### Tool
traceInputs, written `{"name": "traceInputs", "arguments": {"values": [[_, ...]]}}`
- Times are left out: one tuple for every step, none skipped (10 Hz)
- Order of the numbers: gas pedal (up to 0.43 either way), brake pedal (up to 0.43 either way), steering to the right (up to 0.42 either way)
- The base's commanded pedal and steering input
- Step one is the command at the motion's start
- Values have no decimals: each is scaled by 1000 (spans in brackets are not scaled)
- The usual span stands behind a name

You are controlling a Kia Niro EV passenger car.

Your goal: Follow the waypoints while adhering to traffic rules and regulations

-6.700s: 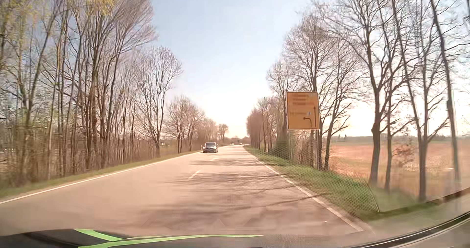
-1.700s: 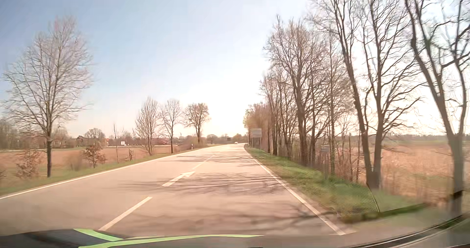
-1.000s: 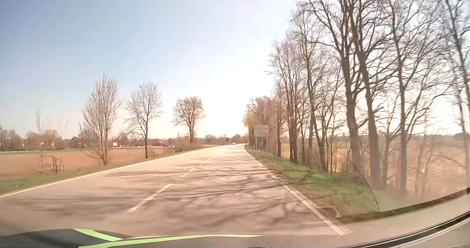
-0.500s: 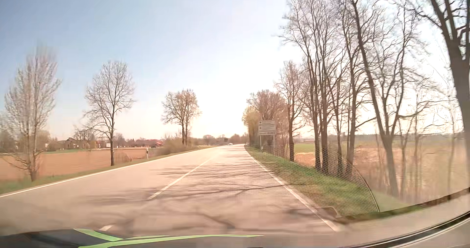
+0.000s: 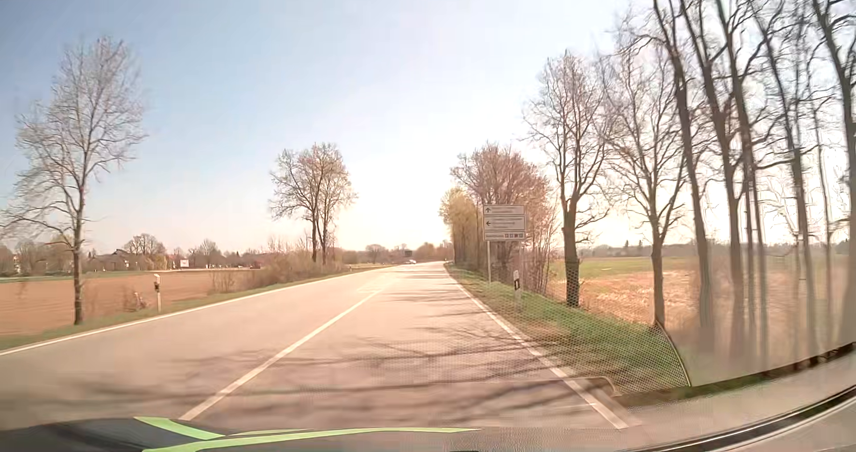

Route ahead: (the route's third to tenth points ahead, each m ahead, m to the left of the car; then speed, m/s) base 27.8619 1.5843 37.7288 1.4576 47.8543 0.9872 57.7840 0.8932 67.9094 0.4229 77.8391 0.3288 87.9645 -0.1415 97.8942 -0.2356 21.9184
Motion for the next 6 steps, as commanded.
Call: {"name": "traceInputs", "arguments": {"values": [[209, 0, 0], [209, 0, 1], [209, 0, 0], [209, 0, 1], [209, 0, 0], [209, 0, 0]]}}
